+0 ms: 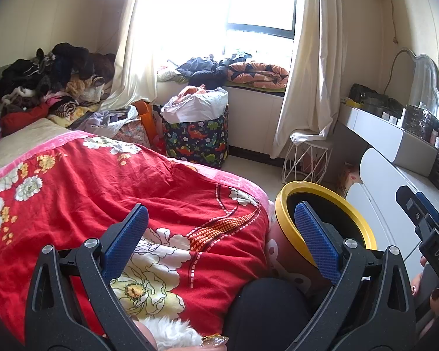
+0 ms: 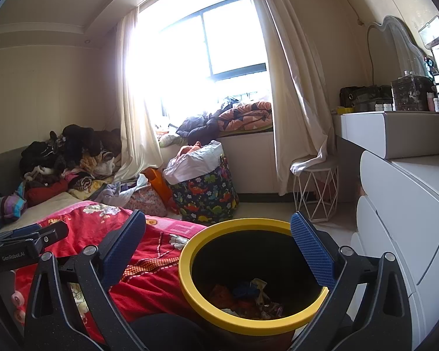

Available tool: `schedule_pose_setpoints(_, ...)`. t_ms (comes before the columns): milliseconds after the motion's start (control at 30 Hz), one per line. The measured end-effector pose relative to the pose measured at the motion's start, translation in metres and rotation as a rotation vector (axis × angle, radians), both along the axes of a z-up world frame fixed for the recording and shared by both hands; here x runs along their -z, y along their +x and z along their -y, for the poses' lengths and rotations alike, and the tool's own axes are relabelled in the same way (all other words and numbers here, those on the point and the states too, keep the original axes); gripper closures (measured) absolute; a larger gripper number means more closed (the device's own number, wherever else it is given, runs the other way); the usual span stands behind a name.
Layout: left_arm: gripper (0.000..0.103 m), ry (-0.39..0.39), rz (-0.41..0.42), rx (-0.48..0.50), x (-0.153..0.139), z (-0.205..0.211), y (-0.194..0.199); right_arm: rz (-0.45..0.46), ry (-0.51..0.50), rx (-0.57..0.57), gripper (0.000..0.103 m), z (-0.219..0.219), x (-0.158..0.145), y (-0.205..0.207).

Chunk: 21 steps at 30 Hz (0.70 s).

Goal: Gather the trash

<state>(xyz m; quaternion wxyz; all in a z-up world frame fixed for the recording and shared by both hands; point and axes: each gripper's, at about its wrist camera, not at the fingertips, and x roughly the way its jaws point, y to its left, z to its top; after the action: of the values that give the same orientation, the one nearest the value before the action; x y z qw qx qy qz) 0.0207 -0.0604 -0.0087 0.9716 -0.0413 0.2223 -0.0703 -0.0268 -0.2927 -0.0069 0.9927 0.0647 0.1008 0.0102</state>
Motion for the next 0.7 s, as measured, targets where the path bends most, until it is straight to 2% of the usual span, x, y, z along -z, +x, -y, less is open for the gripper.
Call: schedule_pose_setpoints(700,0.011,0.0,0.002,0.0,0.0,0.0015,-0.0011,0.006,0.0,0.007,0.006,0.0046,-0.0005,0.0004)
